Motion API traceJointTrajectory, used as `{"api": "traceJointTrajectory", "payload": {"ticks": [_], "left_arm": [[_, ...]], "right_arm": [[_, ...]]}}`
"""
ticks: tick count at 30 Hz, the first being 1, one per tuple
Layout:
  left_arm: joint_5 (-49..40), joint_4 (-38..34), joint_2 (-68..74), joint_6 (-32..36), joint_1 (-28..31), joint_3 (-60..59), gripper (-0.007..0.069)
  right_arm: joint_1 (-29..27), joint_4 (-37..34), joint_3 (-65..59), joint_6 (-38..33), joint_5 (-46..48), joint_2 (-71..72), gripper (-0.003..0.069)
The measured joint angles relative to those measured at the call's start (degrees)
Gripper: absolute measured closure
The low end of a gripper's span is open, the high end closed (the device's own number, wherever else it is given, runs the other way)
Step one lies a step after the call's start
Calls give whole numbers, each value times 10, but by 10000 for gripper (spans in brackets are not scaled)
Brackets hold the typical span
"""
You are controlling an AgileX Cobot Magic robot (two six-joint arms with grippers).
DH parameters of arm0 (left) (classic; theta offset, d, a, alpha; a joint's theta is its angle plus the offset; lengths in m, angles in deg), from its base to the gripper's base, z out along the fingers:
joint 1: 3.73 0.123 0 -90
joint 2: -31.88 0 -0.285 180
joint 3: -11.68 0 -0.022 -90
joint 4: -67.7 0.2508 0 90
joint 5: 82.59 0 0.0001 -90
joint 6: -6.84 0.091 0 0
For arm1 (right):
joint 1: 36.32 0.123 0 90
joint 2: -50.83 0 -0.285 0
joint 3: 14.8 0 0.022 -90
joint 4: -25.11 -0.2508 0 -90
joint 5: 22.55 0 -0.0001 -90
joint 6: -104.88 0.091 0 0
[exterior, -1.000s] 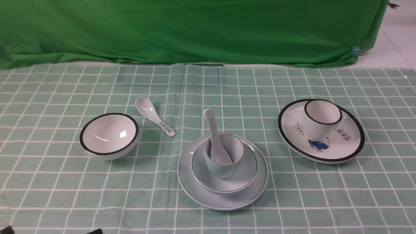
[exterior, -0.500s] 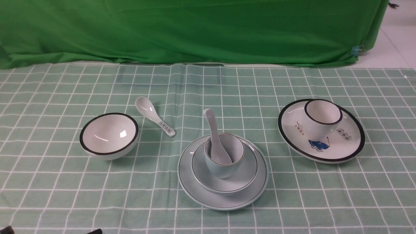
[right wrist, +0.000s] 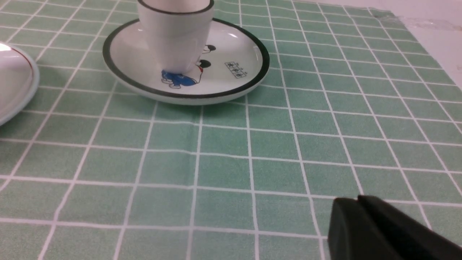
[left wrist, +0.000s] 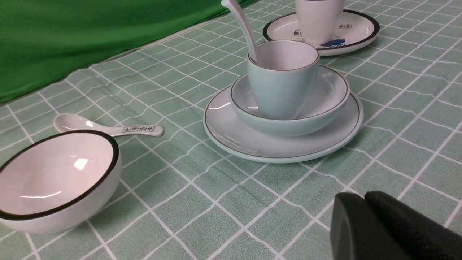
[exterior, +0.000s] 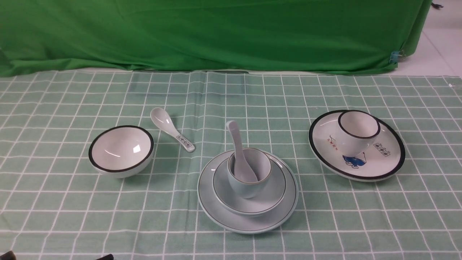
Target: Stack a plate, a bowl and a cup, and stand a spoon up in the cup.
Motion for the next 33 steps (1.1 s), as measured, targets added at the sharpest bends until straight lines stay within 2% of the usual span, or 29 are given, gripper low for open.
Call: {"api": "traceJointTrajectory", "payload": {"ticks": [4, 8, 9, 10, 13, 14, 17, 20, 33], "left_arm": [[26, 15, -1, 0, 17, 0, 607], [94, -10, -27, -15, 123, 0, 607], [97, -12, -32, -22, 130, 0, 607], [100, -21, -53, -47, 180, 0, 607], [43, -23, -111, -83, 284, 0, 607], [36, -23, -115, -84, 295, 0, 607], [-88, -26, -148, -102, 361, 0, 607], [-138, -36, -151, -114, 386, -1, 607], [-131, -38, -151, -115, 387, -1, 607]], "right_arm": [[0, 0, 0, 0, 0, 0, 594], [0, 0, 0, 0, 0, 0, 583], [0, 0, 0, 0, 0, 0, 581], [0, 0, 0, 0, 0, 0, 575], [0, 0, 0, 0, 0, 0, 564], [0, 0, 0, 0, 0, 0, 564], [0, 0, 0, 0, 0, 0, 554], [0, 0, 0, 0, 0, 0, 545], [0, 0, 0, 0, 0, 0, 519]]}}
